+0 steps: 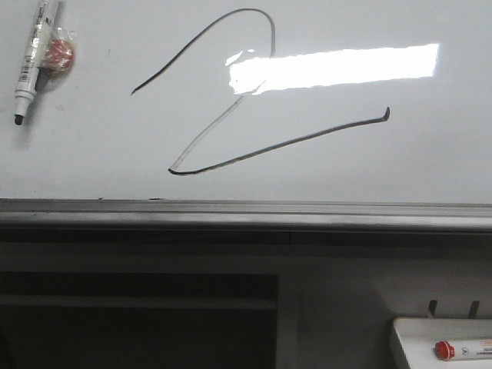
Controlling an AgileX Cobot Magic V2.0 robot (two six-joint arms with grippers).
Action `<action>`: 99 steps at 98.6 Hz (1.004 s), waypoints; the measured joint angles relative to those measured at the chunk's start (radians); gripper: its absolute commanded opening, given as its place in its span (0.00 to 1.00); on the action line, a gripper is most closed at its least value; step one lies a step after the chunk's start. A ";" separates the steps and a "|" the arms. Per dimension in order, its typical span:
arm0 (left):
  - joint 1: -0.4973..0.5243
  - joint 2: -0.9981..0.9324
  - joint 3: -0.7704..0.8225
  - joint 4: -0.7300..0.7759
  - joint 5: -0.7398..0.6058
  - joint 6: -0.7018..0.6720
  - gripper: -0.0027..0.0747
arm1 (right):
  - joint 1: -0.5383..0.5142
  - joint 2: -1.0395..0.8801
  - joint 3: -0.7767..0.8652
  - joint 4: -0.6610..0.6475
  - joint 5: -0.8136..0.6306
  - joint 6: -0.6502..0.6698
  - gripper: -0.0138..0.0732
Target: Write number 2 on whiteboard
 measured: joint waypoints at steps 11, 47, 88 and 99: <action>0.000 0.000 0.000 0.000 0.000 0.000 0.01 | 0.000 0.000 0.001 0.000 0.000 0.000 0.08; 0.000 0.000 0.000 0.000 0.002 0.000 0.01 | 0.000 0.000 0.008 0.000 -0.001 0.000 0.08; 0.000 0.000 0.000 0.002 0.002 0.000 0.01 | -0.051 -0.029 0.183 -0.597 -0.160 0.734 0.08; 0.000 0.000 0.000 0.002 0.002 0.000 0.01 | -0.166 -0.073 0.275 -0.734 -0.155 0.956 0.08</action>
